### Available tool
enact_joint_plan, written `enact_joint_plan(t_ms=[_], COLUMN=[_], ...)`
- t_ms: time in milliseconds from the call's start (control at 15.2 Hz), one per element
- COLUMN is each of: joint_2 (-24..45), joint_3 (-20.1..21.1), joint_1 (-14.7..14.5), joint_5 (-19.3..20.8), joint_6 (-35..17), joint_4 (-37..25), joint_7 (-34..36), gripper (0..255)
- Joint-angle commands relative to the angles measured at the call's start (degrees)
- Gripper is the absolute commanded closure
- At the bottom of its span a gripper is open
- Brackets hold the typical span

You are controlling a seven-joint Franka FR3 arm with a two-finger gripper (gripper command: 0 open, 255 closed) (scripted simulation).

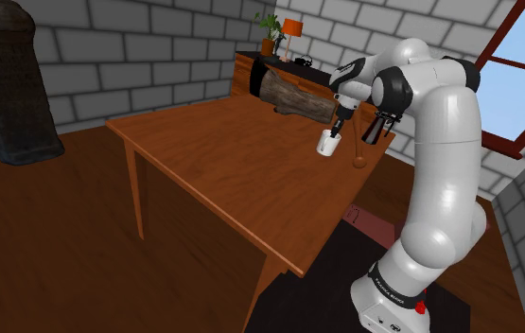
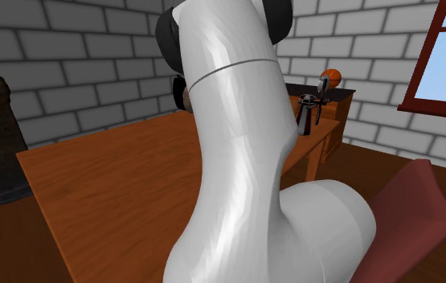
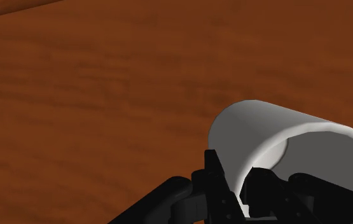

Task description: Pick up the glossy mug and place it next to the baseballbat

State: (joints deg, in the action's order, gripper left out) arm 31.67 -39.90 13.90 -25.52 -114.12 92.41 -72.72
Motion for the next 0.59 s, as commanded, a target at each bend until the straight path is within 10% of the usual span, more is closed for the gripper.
enact_joint_plan(t_ms=[0, 528], joint_2=[0.0, -1.9], joint_3=[0.0, -1.0], joint_1=[0.0, 0.0], joint_5=[0.0, 1.7], joint_6=[0.0, 4.6], joint_4=[0.0, -3.1], joint_7=[0.0, 1.1], gripper=[0, 0])
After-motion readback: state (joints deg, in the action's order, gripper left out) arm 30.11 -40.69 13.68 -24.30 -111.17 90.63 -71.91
